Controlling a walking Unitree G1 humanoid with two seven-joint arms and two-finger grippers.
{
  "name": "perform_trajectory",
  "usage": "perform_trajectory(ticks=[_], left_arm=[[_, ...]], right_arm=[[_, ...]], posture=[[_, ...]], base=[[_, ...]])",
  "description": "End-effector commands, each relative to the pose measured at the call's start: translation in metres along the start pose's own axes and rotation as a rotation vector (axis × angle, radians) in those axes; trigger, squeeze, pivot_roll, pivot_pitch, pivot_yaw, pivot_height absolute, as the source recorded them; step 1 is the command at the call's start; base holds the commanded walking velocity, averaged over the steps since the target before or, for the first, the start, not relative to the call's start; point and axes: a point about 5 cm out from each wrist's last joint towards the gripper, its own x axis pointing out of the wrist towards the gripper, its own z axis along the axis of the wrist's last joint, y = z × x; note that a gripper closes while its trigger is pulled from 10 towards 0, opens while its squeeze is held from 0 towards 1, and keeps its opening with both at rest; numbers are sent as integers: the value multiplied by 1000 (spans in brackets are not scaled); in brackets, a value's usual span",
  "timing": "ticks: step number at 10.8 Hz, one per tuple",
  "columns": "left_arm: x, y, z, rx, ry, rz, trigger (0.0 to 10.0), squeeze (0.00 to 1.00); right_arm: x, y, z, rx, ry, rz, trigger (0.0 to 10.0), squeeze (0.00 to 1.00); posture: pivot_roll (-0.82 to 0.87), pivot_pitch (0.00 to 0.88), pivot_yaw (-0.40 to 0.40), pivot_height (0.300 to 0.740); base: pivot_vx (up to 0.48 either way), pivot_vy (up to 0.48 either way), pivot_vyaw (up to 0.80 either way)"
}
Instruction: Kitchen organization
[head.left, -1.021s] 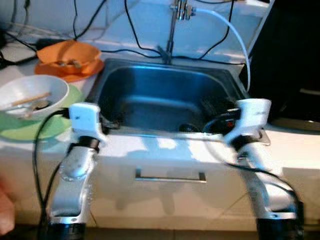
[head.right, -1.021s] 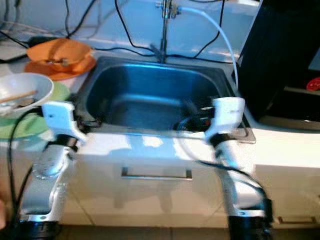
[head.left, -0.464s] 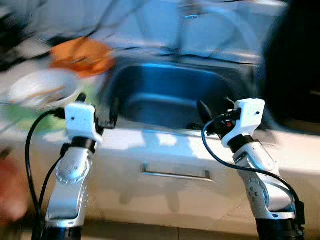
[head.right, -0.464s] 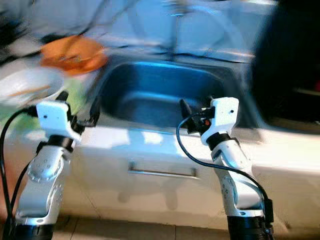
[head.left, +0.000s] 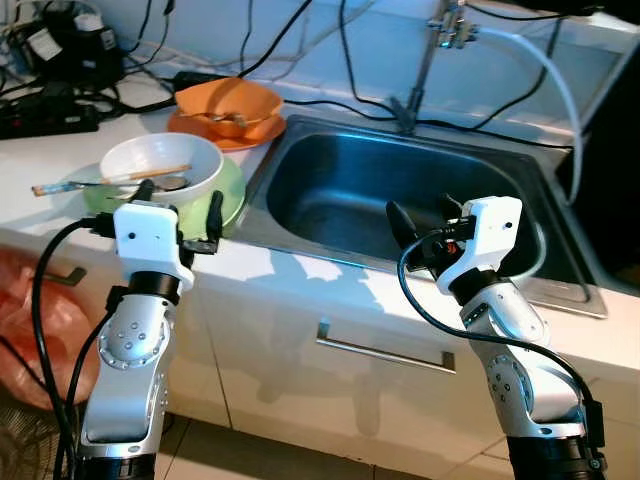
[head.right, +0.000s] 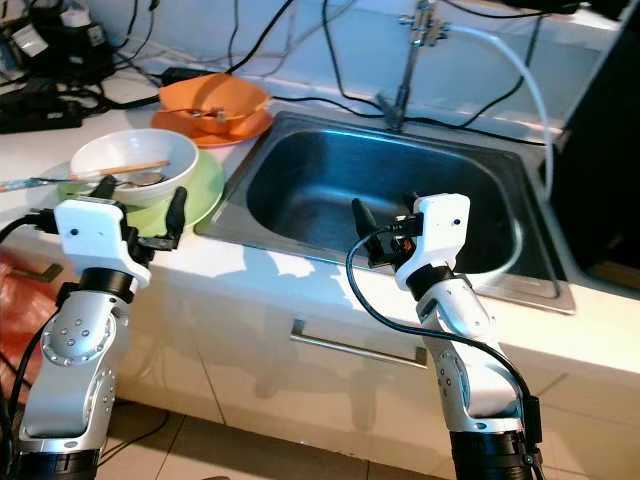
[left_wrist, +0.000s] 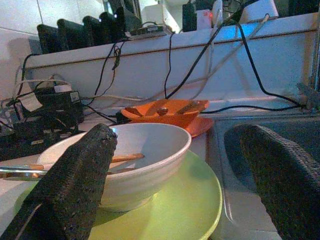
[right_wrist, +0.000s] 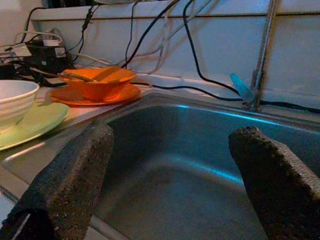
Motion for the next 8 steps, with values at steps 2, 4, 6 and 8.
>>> perform_trajectory(ticks=[2,4,6,8], left_arm=[[1,1,11,37,-48,-1,10000,0],[1,-7,26,50,-119,-55,10000,0],[0,8,35,92,-158,46,10000,0],[-2,14,25,64,-102,88,10000,0]], right_arm=[[0,-4,-1,-4,8,-9,10000,0],[0,-3,-1,0,9,-3,10000,0],[0,-1,-3,6,10,0,10000,0],[0,0,-4,11,11,7,10000,0]], posture=[[102,0,-73,740],[108,0,-76,740],[113,0,-74,740],[116,0,-72,740]], base=[[0,0,0],[0,0,0],[0,0,0],[0,0,0]])
